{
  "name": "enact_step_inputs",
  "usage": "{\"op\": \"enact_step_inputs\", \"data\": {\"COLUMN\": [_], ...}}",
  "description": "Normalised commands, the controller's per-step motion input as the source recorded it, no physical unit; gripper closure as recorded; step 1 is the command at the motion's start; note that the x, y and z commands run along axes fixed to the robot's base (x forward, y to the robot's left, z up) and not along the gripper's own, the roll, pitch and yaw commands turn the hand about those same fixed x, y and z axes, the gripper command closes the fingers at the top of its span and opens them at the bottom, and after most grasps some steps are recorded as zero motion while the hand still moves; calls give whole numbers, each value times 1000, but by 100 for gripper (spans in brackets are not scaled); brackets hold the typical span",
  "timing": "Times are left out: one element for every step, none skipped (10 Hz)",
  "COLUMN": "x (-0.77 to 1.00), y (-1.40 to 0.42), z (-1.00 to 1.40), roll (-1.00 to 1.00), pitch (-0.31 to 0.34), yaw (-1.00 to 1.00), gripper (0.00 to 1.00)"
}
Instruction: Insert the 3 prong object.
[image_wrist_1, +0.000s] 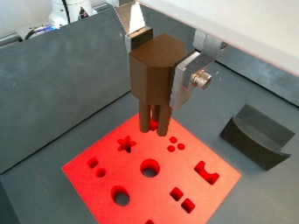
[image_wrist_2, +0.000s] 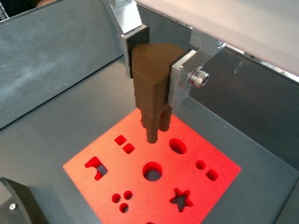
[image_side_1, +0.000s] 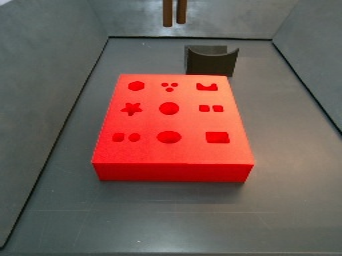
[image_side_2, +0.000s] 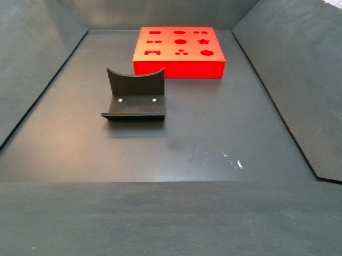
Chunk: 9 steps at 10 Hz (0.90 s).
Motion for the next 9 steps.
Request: {"op": "enact_step_inputs", "data": {"x": [457, 546, 486, 391, 251, 111, 77, 54, 66], "y": [260, 437, 477, 411, 309, 174, 0, 0, 0], "z": [-189, -149, -137, -183, -229, -226, -263, -280, -263], "roll": [-10, 0, 0, 0, 0, 13, 83, 74, 93], "pitch": [47, 57, 46, 0, -3, -24, -1, -4, -10], "yaw": [251, 237, 257, 380, 569, 771, 940, 960, 937], "gripper": [100, 100, 100, 100, 100, 100, 100, 100, 100]}}
